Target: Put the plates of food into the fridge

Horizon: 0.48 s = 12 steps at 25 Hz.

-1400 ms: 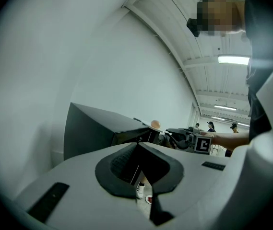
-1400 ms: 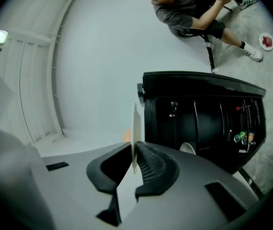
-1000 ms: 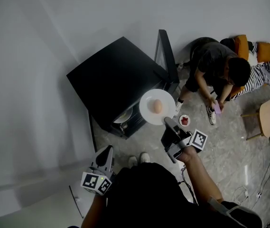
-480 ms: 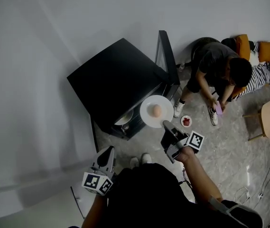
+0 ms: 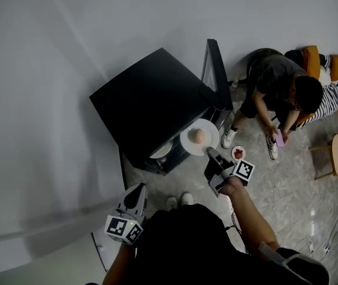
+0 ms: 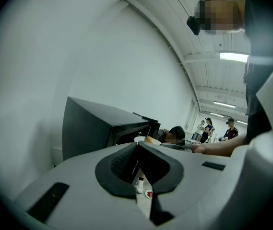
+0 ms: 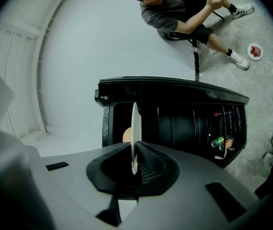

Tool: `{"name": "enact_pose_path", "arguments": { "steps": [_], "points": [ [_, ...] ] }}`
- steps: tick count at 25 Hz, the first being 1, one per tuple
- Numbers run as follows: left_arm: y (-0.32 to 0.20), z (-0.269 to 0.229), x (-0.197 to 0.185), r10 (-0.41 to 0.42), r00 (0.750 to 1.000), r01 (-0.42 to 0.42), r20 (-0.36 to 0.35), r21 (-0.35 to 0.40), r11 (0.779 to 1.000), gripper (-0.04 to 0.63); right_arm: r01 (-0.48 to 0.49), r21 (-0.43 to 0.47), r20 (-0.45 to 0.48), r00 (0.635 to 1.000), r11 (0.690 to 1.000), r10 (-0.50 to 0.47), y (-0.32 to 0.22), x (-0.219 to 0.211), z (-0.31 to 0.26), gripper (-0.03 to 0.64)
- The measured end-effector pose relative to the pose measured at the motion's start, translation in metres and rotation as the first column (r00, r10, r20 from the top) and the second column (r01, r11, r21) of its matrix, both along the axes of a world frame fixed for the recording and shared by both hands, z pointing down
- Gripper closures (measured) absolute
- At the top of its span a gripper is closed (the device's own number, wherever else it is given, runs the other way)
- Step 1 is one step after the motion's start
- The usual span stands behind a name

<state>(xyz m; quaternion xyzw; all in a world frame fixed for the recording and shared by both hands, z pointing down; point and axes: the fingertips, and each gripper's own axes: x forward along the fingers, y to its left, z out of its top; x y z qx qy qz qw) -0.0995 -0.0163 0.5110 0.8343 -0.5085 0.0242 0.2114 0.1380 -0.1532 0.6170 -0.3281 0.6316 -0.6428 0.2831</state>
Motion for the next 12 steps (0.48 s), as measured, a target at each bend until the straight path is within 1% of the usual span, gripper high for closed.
{"name": "enact_pose_path", "arguments": {
  "steps": [9,12],
  "points": [
    [-0.005,0.001,-0.005,-0.017,1.000,0.017,0.008,-0.003,1.000,0.571,0.016,-0.020,-0.004,1.000,1.000,-0.016,-0.025,-0.010,0.025,0.568],
    [-0.006,0.003,-0.005,-0.023,1.000,0.023,0.004,-0.003,1.000,0.571,0.020,-0.041,-0.021,1.000,0.999,-0.020,-0.030,-0.013,0.037,0.568]
  ]
}}
